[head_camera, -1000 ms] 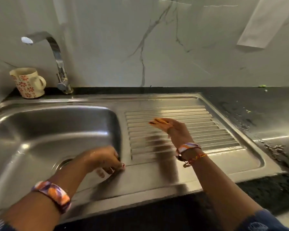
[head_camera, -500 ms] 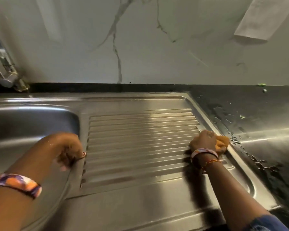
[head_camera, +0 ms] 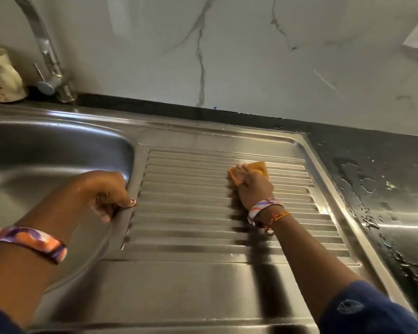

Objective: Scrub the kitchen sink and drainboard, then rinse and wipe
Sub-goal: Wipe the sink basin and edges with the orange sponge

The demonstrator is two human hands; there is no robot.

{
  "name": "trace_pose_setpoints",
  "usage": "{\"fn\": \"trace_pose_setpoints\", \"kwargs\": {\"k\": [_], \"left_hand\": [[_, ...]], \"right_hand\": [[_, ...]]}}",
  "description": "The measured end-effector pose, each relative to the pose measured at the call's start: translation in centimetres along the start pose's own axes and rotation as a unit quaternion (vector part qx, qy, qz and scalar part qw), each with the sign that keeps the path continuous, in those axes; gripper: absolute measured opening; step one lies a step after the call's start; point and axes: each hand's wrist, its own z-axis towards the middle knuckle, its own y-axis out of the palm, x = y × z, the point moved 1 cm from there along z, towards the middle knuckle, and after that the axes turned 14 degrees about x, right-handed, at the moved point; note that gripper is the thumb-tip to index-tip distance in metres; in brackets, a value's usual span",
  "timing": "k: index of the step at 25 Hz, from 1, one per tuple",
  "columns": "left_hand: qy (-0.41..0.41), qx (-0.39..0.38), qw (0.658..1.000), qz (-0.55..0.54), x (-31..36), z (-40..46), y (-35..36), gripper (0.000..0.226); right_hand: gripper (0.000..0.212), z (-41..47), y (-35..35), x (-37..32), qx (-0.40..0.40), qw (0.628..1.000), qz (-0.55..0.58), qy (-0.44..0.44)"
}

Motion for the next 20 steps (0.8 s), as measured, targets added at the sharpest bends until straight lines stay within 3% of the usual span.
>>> {"fn": "trace_pose_setpoints", "kwargs": {"k": [3,5,7,11,13,18,20], "left_hand": [[0.007,-0.034,0.997,-0.062,-1.7,-0.2,-0.1,0.023],[0.008,-0.08,0.991,-0.103,-3.0,-0.4,-0.3,0.023],[0.022,-0.137,0.986,-0.095,-4.3,-0.9,-0.4,0.021],[0.037,-0.216,0.973,-0.07,-7.2,-2.1,-1.4,0.013],[0.035,-0.235,0.97,-0.055,-8.9,-2.8,-1.5,0.011],[0.046,-0.247,0.968,-0.017,-11.1,-4.4,-1.4,0.009],[0.056,-0.242,0.969,-0.003,-11.3,-4.5,-1.7,0.022]], "right_hand": [[0.047,-1.1,2.6,-6.4,-0.038,0.992,0.021,-0.114],[0.05,-2.1,3.4,-9.0,-0.055,0.987,0.05,-0.142],[0.059,-2.6,3.4,-10.1,-0.07,0.99,0.054,-0.109],[0.085,-1.8,3.1,-9.6,-0.061,0.993,-0.103,0.003],[0.078,-2.0,4.2,-10.4,-0.069,0.991,-0.112,0.001],[0.053,-2.8,6.9,-14.3,-0.036,0.989,-0.06,-0.132],[0.052,-3.1,6.8,-14.8,-0.048,0.986,-0.048,-0.154]]}}
